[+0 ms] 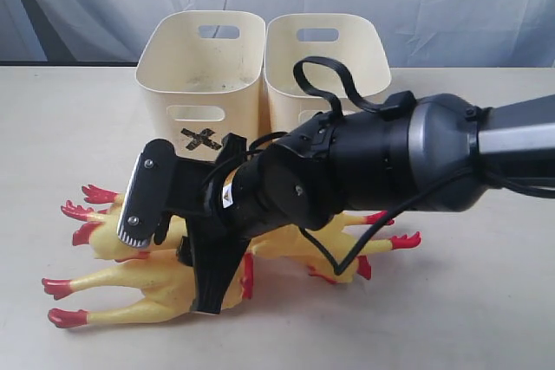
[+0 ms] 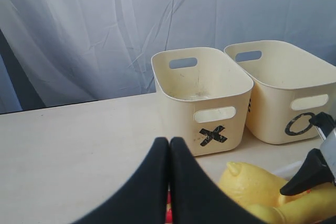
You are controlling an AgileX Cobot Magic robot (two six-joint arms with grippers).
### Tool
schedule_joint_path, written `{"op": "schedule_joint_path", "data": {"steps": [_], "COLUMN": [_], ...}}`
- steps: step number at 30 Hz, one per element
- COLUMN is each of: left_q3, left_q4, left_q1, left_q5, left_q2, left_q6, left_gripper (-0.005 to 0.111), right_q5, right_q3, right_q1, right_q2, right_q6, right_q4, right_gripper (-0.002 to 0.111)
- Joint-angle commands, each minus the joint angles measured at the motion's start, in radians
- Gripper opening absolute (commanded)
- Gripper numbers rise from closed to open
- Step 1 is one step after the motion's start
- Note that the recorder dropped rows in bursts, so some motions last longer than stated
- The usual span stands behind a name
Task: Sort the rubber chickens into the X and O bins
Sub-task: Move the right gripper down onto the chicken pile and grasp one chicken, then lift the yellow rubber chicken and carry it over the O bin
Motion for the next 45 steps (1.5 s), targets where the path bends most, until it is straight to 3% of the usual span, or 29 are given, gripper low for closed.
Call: {"op": "schedule_joint_path", "data": {"steps": [1, 7, 23, 35, 39, 42, 45], "left_q3": [-0.007, -0.007, -0.007, -0.007, -0.007, -0.007, -0.007], "left_q4": [-0.005, -0.004, -0.002, -0.002, -0.002, -0.002, -0.002], "left_q1": [-0.003, -0.003, -0.003, -0.003, -0.003, -0.003, -0.003], "left_q5": [-0.009, -0.007, -0.003, 0.008, 0.008, 0.009, 0.009], "left_q2": [0.003, 0.003, 0.003, 0.003, 0.003, 0.003, 0.003], "left_q6": [0.000, 0.000, 0.000, 0.000, 0.000, 0.000, 0.000], "left_gripper": [0.000, 0.000, 0.000, 0.000, 0.000, 0.000, 0.000], "right_q5": [-0.009, -0.009, -0.002, 0.083, 0.127, 0.260, 0.418], "right_q3": [-0.005, -0.005, -0.005, -0.005, -0.005, -0.005, -0.003], "right_q1": [0.002, 0.002, 0.002, -0.001, -0.001, -0.001, -0.001], "right_q2": [-0.003, -0.018, -0.174, -0.501, -0.600, -0.662, -0.715], "right_q6": [-0.005, -0.005, -0.005, 0.145, 0.527, 0.932, 1.323], "right_q4": [-0.008, -0.008, 0.031, 0.056, -0.271, -0.724, -1.049], "right_gripper": [0.029, 0.000, -0.001, -0.001, -0.001, -0.001, -0.001]}}
